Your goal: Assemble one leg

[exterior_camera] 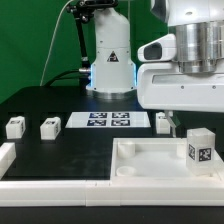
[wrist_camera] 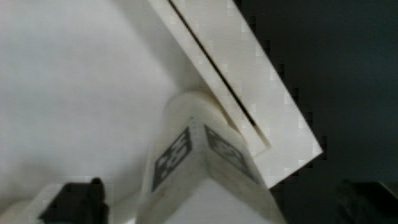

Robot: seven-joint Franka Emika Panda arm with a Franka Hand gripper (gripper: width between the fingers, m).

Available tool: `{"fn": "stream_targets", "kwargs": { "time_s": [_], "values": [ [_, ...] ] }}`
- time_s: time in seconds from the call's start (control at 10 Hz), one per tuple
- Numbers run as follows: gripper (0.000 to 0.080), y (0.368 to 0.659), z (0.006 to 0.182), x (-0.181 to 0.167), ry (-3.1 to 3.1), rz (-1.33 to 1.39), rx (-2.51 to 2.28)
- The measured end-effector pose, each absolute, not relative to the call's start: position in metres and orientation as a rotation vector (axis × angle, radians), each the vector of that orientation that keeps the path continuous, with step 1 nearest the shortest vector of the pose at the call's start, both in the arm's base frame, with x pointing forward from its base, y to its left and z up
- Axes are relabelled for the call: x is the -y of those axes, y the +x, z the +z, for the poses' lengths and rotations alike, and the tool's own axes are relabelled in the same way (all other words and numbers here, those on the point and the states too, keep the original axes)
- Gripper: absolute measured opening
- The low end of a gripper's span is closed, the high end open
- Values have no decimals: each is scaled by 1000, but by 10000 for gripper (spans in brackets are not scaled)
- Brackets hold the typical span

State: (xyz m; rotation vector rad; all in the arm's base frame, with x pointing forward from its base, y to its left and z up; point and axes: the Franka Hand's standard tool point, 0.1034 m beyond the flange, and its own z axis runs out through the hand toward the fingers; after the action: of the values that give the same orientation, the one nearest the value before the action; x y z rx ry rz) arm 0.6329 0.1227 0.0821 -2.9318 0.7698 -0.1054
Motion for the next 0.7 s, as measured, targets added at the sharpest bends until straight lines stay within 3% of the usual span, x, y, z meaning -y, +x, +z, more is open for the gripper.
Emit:
{"fn": "stream_targets", "kwargs": {
  "time_s": [0.7],
  "values": [
    [639, 634, 83, -120, -3071, -147, -25]
  ]
}}
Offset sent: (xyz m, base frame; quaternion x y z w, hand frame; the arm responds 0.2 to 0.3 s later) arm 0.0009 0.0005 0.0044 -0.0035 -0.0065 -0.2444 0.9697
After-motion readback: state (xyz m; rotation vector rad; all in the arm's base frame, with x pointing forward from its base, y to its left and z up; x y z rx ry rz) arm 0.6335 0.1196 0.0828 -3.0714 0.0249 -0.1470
